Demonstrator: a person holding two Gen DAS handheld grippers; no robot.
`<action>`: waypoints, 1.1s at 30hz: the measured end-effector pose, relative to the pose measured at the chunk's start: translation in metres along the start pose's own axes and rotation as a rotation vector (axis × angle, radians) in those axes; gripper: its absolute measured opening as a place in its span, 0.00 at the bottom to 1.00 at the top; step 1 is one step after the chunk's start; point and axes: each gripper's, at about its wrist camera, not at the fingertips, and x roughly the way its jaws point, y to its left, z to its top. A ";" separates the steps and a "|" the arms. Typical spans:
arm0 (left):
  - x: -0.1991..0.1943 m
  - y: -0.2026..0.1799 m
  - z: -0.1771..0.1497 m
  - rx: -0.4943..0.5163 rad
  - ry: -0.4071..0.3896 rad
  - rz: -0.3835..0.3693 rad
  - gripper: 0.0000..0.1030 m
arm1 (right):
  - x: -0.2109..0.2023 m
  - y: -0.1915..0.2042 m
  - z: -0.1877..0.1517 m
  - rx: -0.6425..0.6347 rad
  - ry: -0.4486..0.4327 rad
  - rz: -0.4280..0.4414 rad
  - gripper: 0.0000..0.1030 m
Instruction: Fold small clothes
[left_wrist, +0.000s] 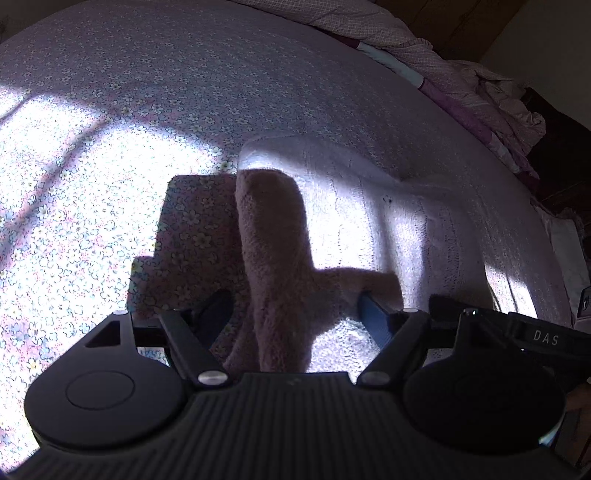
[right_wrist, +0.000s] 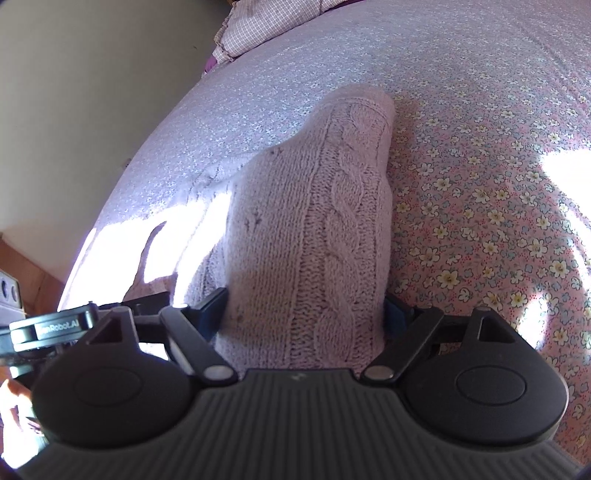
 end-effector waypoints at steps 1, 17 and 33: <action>0.000 0.000 0.000 -0.002 0.000 -0.001 0.78 | 0.000 0.000 0.000 -0.001 -0.002 0.000 0.84; -0.009 -0.025 0.002 0.077 0.004 -0.006 0.37 | -0.022 -0.001 0.000 -0.012 -0.065 0.081 0.51; -0.024 -0.113 -0.022 0.257 0.008 0.039 0.28 | -0.089 -0.014 0.009 0.060 -0.125 0.151 0.48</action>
